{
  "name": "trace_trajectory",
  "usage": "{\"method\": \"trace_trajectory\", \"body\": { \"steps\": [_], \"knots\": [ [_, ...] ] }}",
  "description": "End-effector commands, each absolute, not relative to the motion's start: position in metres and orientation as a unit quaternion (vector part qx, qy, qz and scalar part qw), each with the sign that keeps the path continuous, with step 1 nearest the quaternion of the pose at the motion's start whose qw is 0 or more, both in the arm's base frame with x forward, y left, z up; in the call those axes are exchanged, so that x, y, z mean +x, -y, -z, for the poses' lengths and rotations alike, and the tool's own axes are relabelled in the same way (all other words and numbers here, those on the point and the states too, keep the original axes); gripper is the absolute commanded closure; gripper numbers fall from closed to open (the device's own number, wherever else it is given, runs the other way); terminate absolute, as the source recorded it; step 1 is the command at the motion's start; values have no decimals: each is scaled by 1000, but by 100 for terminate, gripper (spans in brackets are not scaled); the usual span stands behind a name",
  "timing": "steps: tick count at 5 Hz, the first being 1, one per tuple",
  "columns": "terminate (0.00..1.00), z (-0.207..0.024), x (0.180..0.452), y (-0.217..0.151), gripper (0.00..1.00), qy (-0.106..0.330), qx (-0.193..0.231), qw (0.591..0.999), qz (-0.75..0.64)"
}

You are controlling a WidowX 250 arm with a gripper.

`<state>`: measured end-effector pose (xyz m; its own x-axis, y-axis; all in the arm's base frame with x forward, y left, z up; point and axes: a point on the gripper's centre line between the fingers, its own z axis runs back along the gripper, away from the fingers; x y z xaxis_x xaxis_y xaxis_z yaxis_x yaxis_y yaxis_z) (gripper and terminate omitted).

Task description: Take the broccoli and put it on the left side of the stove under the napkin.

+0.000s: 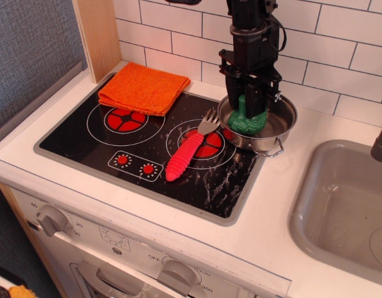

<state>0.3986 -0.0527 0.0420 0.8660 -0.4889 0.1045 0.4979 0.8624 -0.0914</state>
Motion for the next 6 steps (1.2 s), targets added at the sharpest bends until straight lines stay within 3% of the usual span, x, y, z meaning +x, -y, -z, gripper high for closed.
{"method": "trace_trajectory", "body": {
  "steps": [1,2,3,4,6],
  "knots": [
    [0,-120,402,38,100,146,-62,959,236],
    [0,-137,382,-2,100,178,-55,965,185],
    [0,-132,344,-46,100,165,-21,979,121],
    [0,-105,307,-81,100,142,-46,987,62],
    [0,-74,294,-102,100,132,-31,990,27]
  ]
}}
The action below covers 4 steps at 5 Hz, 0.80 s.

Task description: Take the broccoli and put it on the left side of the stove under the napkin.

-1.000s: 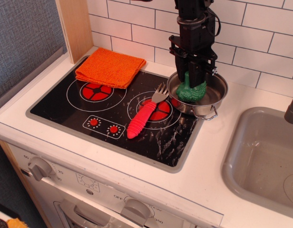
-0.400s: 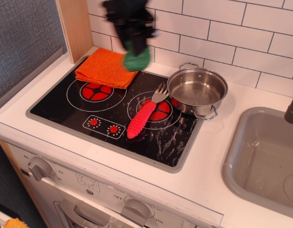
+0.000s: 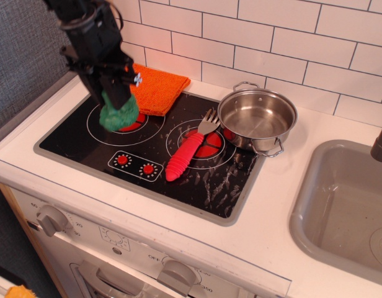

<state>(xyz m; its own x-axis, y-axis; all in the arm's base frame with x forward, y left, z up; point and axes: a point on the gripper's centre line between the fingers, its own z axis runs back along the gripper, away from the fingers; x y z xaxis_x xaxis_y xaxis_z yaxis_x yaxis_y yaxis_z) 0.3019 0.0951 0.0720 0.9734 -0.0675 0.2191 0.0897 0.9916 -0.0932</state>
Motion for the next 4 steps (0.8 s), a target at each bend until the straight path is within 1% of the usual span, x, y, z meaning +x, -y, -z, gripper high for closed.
{"method": "trace_trajectory", "body": {
  "steps": [1,2,3,4],
  "knots": [
    [0,-64,296,-105,100,132,-19,991,18],
    [0,-55,295,-105,0,104,-10,994,9],
    [0,-61,297,-101,0,105,-5,994,12],
    [0,-105,300,-93,0,153,21,988,11]
  ]
}}
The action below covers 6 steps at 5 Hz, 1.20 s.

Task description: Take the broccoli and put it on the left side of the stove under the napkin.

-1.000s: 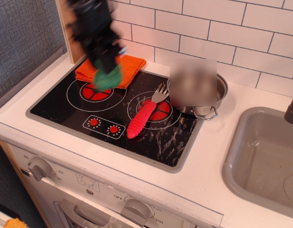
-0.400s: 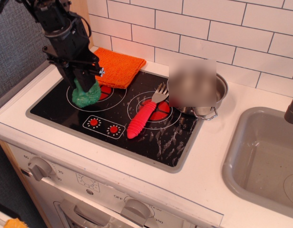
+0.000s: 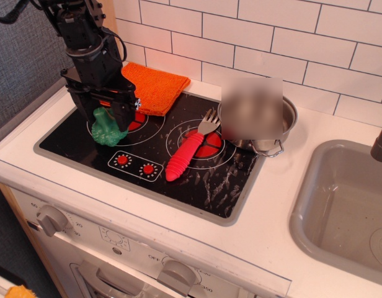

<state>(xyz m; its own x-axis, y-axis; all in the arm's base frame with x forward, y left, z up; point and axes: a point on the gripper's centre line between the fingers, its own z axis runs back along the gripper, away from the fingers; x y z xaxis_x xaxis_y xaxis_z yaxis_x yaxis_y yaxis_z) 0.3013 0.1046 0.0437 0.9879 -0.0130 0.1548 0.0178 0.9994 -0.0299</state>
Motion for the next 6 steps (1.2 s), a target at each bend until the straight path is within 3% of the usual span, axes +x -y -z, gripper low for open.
{"method": "trace_trajectory", "body": {
  "steps": [1,3,5,6],
  "knots": [
    [0,-140,302,-85,0,179,11,984,2],
    [0,-126,312,-83,0,143,-22,989,-11],
    [0,-126,312,-83,0,143,-22,989,-11],
    [100,-126,312,-83,0,143,-22,989,-11]
  ]
}}
